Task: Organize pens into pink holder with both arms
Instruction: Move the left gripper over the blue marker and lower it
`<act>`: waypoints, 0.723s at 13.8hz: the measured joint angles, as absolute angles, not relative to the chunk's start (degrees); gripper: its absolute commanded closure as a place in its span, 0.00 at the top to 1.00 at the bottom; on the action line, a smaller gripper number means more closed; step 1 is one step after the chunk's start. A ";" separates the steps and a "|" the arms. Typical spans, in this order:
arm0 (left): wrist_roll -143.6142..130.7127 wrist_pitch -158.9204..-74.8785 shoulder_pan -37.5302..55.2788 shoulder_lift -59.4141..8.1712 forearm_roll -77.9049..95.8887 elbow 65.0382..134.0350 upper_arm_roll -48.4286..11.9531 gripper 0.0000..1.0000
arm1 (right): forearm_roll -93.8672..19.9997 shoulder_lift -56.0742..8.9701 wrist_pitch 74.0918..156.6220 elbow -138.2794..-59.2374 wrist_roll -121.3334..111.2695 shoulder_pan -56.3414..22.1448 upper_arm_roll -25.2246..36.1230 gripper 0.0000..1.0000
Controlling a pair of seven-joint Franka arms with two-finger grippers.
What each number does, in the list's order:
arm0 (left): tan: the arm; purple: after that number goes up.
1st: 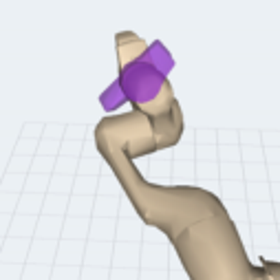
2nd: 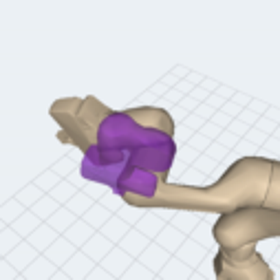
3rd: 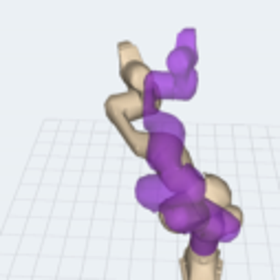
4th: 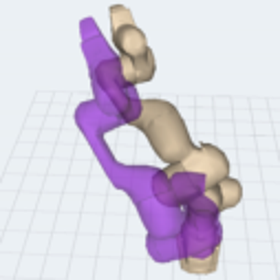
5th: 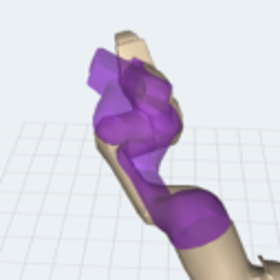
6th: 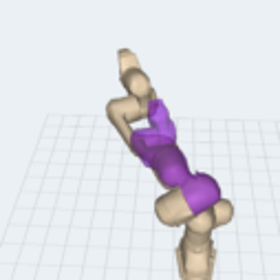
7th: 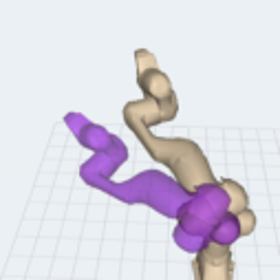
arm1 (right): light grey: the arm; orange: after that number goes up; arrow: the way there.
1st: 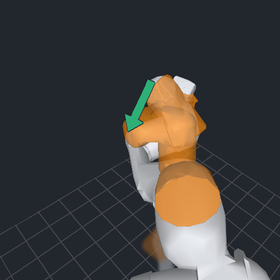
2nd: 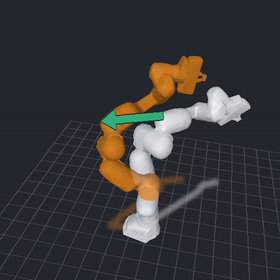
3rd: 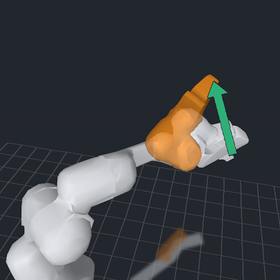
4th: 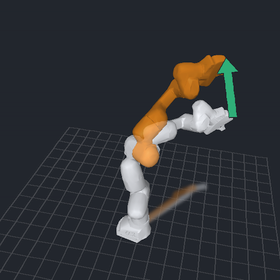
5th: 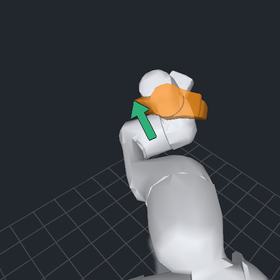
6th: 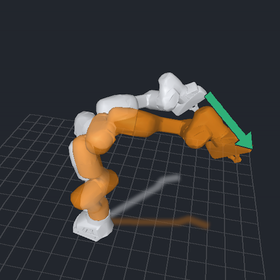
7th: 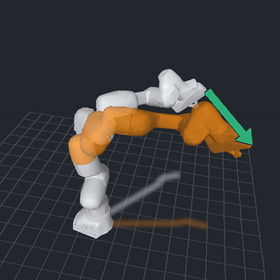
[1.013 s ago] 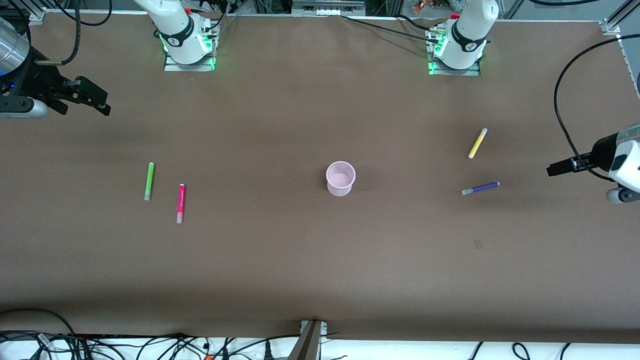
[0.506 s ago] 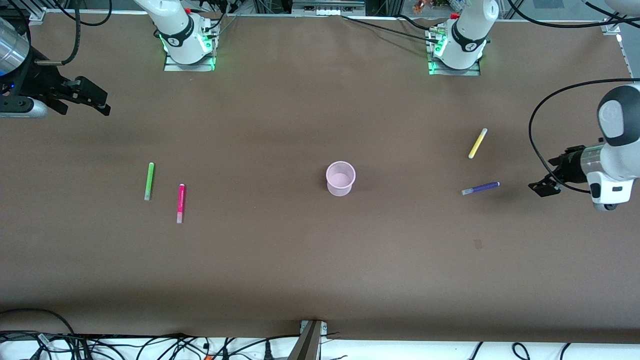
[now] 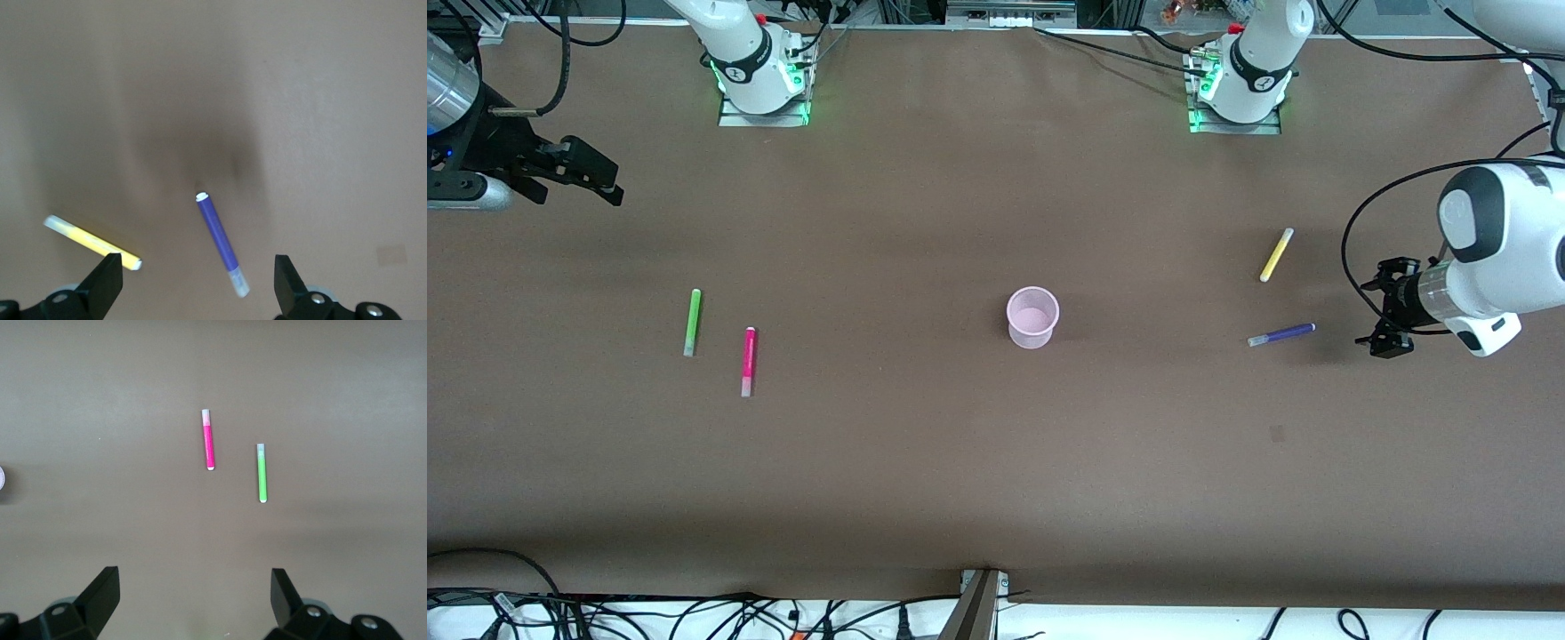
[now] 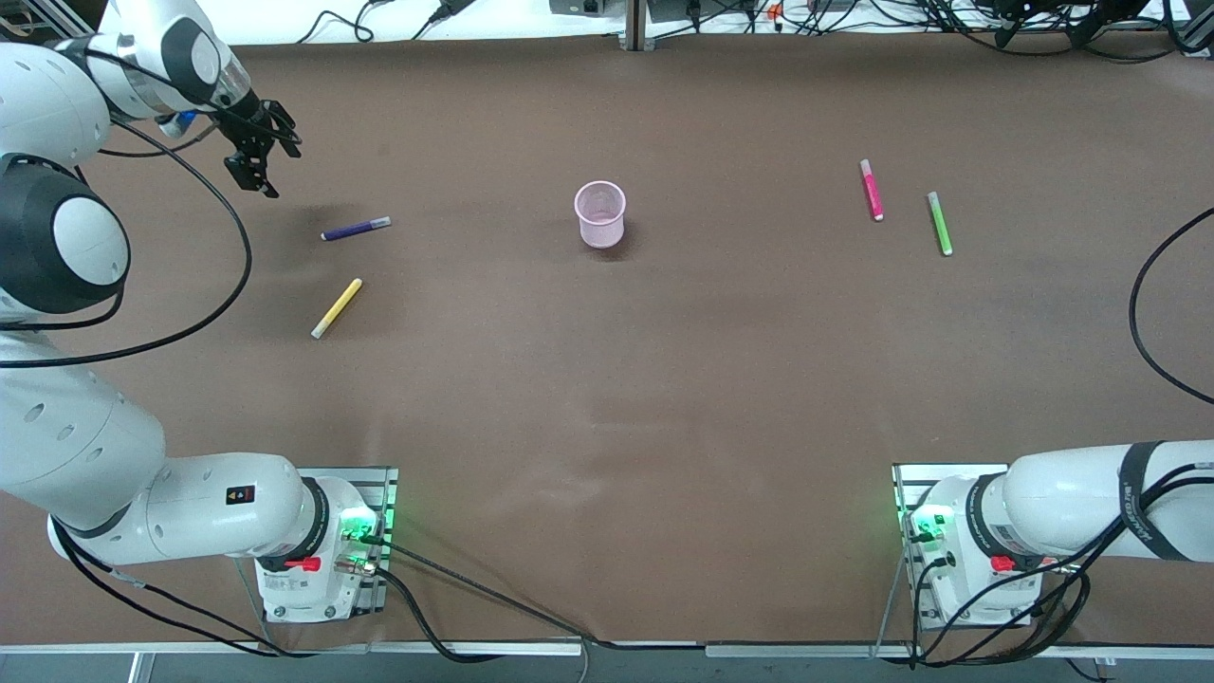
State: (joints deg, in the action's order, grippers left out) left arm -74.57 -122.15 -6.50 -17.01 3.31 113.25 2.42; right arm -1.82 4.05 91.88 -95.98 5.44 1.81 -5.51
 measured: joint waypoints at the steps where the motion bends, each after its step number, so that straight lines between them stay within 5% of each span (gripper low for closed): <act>1: -76.77 -124.20 -6.38 -17.01 3.31 114.53 2.33 1.00 | -1.82 4.05 91.88 -95.98 5.44 1.81 -5.51 1.00; 10: -86.44 -138.54 -3.87 -20.30 1.62 122.27 2.18 1.00 | -1.82 4.03 91.88 -96.04 5.44 1.89 -5.51 1.00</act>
